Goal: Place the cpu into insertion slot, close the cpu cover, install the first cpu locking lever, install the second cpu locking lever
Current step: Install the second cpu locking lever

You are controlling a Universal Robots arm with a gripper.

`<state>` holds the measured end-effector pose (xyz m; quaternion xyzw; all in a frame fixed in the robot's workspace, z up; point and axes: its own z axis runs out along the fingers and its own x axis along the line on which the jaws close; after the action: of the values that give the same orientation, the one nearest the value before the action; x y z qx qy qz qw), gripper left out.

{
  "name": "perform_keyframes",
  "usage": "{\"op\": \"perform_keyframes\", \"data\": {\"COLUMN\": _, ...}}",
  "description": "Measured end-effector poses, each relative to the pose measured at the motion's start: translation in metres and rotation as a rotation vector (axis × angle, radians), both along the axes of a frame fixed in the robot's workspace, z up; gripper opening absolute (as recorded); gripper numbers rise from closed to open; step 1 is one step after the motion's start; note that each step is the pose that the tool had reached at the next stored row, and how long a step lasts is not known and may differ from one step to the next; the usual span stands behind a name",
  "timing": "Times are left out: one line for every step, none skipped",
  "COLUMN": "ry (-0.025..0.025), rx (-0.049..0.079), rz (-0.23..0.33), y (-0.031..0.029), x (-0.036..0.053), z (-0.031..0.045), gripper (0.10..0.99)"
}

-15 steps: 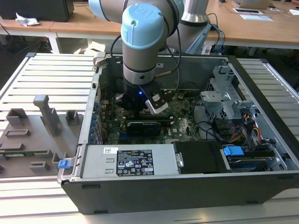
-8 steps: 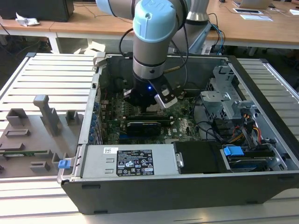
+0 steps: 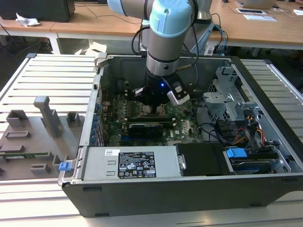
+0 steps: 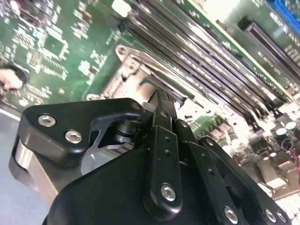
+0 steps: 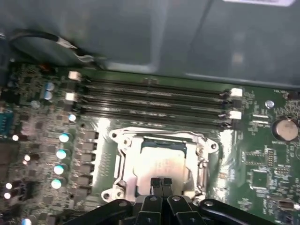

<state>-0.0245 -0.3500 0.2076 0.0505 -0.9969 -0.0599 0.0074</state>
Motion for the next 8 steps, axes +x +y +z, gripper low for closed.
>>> {"op": "perform_keyframes", "data": {"ry": 0.0006, "rx": -0.013, "rz": 0.0, "y": 0.0011, "x": 0.0023, "z": -0.0003, "gripper": 0.106}}
{"op": "perform_keyframes", "data": {"ry": 0.0017, "rx": -0.033, "rz": 0.0, "y": 0.0026, "x": 0.0057, "z": -0.0005, "gripper": 0.106}}
{"op": "perform_keyframes", "data": {"ry": 0.0024, "rx": -0.05, "rz": 0.0, "y": 0.0037, "x": 0.0079, "z": -0.0006, "gripper": 0.106}}
{"op": "perform_keyframes", "data": {"ry": 0.0028, "rx": -0.095, "rz": 0.0, "y": 0.0064, "x": 0.009, "z": -0.0006, "gripper": 0.106}}
{"op": "perform_keyframes", "data": {"ry": 0.0027, "rx": -0.115, "rz": 0.0, "y": 0.0083, "x": 0.0091, "z": -0.0006, "gripper": 0.106}}
{"op": "perform_keyframes", "data": {"ry": 0.0027, "rx": -0.132, "rz": 0.0, "y": 0.0113, "x": 0.009, "z": -0.0001, "gripper": 0.106}}
{"op": "perform_keyframes", "data": {"ry": 0.0029, "rx": -0.134, "rz": 0.0, "y": 0.0119, "x": 0.009, "z": 0.0038, "gripper": 0.106}}
{"op": "perform_keyframes", "data": {"ry": 0.0027, "rx": -0.134, "rz": 0.0, "y": 0.0122, "x": 0.0091, "z": 0.0065, "gripper": 0.106}}
